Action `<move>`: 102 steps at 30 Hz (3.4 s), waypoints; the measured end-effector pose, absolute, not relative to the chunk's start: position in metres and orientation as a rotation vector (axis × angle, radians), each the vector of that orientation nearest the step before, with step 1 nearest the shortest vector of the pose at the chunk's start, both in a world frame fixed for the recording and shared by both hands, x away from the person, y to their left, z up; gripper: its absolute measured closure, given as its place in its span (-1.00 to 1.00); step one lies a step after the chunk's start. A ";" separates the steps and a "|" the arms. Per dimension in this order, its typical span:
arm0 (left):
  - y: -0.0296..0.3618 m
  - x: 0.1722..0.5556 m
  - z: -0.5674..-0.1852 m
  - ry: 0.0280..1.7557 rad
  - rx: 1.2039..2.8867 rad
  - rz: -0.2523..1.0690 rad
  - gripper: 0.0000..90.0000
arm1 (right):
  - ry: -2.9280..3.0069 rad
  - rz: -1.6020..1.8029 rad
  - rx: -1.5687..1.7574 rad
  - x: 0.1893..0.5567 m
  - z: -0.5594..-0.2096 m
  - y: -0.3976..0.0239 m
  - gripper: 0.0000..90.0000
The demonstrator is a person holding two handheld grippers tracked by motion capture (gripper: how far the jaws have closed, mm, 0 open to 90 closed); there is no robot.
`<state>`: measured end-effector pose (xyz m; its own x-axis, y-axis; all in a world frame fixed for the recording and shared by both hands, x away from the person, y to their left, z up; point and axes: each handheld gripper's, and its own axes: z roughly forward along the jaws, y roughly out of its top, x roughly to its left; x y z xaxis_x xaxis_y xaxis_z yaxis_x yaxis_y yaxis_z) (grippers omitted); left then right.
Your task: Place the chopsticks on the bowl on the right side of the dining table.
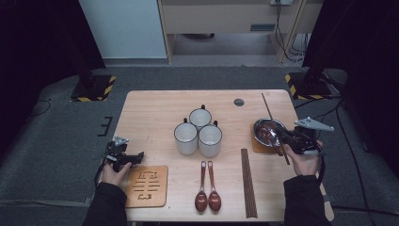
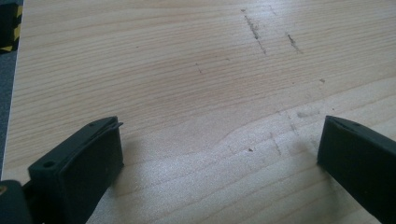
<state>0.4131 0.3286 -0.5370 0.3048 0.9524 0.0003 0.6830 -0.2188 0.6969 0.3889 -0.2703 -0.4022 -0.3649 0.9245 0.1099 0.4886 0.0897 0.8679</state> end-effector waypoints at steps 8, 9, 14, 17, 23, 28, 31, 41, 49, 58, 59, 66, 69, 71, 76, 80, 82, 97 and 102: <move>0.329 0.413 -0.537 1.447 1.983 0.588 -1.00 | 1.877 1.207 1.412 0.403 -0.405 -0.282 0.90; 0.329 0.413 -0.537 1.447 1.983 0.588 -1.00 | 1.872 1.208 1.414 0.404 -0.405 -0.284 0.90; 0.329 0.413 -0.537 1.447 1.983 0.588 -1.00 | 1.861 1.210 1.426 0.409 -0.405 -0.288 0.90; 0.329 0.413 -0.537 1.447 1.983 0.588 -1.00 | 1.860 1.201 1.432 0.415 -0.408 -0.291 0.90; 0.329 0.413 -0.537 1.447 1.983 0.588 -1.00 | 1.861 1.179 1.451 0.423 -0.414 -0.297 0.90; 0.329 0.413 -0.537 1.447 1.983 0.588 -1.00 | 1.855 1.166 1.462 0.429 -0.417 -0.300 0.90; 0.329 0.413 -0.537 1.447 1.983 0.588 -1.00 | 1.852 1.162 1.464 0.435 -0.418 -0.300 0.90; 0.329 0.413 -0.537 1.447 1.983 0.588 -1.00 | 1.860 1.148 1.474 0.451 -0.425 -0.299 0.90; 0.329 0.413 -0.537 1.447 1.983 0.588 -1.00 | 1.873 1.127 1.484 0.463 -0.438 -0.303 0.90; 0.329 0.413 -0.537 1.447 1.983 0.588 -1.00 | 1.883 1.092 1.526 0.470 -0.451 -0.306 0.89; 0.329 0.413 -0.537 1.447 1.983 0.588 -1.00 | 1.881 1.085 1.534 0.471 -0.453 -0.306 0.89; 0.329 0.413 -0.537 1.447 1.983 0.588 -1.00 | 1.915 1.047 1.548 0.475 -0.463 -0.303 0.89; 0.329 0.413 -0.537 1.447 1.983 0.588 -1.00 | 1.926 1.033 1.557 0.476 -0.466 -0.302 0.89; 0.329 0.413 -0.537 1.447 1.983 0.588 -1.00 | 1.934 1.024 1.562 0.476 -0.469 -0.302 0.89; 0.329 0.413 -0.537 1.447 1.983 0.588 -1.00 | 1.962 1.010 1.570 0.478 -0.472 -0.301 0.89; 0.329 0.413 -0.537 1.447 1.983 0.588 -1.00 | 1.994 0.988 1.563 0.479 -0.475 -0.295 0.89; 0.329 0.413 -0.537 1.447 1.983 0.588 -1.00 | 2.004 0.980 1.559 0.480 -0.476 -0.294 0.89; 0.329 0.413 -0.537 1.447 1.983 0.588 -1.00 | 2.042 0.956 1.569 0.481 -0.480 -0.291 0.89; 0.329 0.413 -0.537 1.447 1.983 0.588 -1.00 | 2.035 0.964 1.551 0.480 -0.478 -0.291 0.86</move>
